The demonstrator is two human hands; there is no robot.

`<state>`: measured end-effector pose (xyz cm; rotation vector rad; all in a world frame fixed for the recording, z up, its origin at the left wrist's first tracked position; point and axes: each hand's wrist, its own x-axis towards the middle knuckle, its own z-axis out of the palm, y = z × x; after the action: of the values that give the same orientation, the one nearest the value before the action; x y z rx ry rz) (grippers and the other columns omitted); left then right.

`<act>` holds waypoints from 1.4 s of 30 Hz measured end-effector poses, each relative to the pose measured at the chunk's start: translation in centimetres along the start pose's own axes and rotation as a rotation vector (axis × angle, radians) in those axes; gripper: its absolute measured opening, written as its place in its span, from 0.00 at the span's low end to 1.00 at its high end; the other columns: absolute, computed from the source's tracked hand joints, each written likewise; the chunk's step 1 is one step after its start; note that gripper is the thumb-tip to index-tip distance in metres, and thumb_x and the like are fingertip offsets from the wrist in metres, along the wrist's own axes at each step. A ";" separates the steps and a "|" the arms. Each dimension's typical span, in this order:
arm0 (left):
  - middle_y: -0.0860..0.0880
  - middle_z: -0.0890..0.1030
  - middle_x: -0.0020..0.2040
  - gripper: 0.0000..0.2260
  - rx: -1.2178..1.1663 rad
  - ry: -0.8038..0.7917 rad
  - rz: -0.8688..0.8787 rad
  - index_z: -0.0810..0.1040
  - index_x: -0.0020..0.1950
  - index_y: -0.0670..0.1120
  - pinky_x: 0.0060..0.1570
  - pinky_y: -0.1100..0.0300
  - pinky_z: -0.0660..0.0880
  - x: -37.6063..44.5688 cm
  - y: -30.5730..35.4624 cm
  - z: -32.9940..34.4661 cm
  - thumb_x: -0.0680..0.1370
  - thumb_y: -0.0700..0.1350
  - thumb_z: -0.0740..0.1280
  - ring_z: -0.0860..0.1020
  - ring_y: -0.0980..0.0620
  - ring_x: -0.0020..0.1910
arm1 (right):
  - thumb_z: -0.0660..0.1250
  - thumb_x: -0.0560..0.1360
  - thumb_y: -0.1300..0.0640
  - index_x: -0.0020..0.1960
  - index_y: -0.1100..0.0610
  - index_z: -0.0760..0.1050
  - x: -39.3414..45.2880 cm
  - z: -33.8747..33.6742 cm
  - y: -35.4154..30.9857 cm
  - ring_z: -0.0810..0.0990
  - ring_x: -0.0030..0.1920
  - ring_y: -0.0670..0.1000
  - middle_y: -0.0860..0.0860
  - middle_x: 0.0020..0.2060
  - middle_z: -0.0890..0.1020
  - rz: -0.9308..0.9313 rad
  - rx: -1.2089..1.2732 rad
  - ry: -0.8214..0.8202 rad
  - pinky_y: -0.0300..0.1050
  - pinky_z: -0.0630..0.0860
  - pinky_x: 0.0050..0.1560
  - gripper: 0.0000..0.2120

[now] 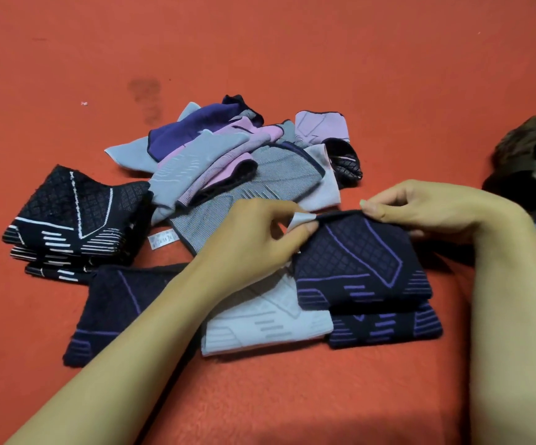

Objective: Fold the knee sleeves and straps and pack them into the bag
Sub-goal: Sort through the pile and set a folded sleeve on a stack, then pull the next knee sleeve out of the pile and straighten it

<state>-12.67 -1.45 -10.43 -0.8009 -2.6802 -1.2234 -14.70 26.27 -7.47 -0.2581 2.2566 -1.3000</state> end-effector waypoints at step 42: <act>0.44 0.73 0.35 0.10 0.512 0.221 -0.267 0.71 0.41 0.41 0.40 0.48 0.61 0.5 -6.7 -7.4 0.82 0.40 0.68 0.71 0.34 0.41 | 0.66 0.81 0.43 0.49 0.46 0.83 5.9 6.0 -2.3 0.74 0.31 0.39 0.43 0.35 0.79 -0.092 -0.574 0.350 0.35 0.65 0.33 0.10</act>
<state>-17.39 -10.21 -9.85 -0.2294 -2.7737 -0.5593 -16.78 18.11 -9.96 -0.3592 2.9197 -0.7471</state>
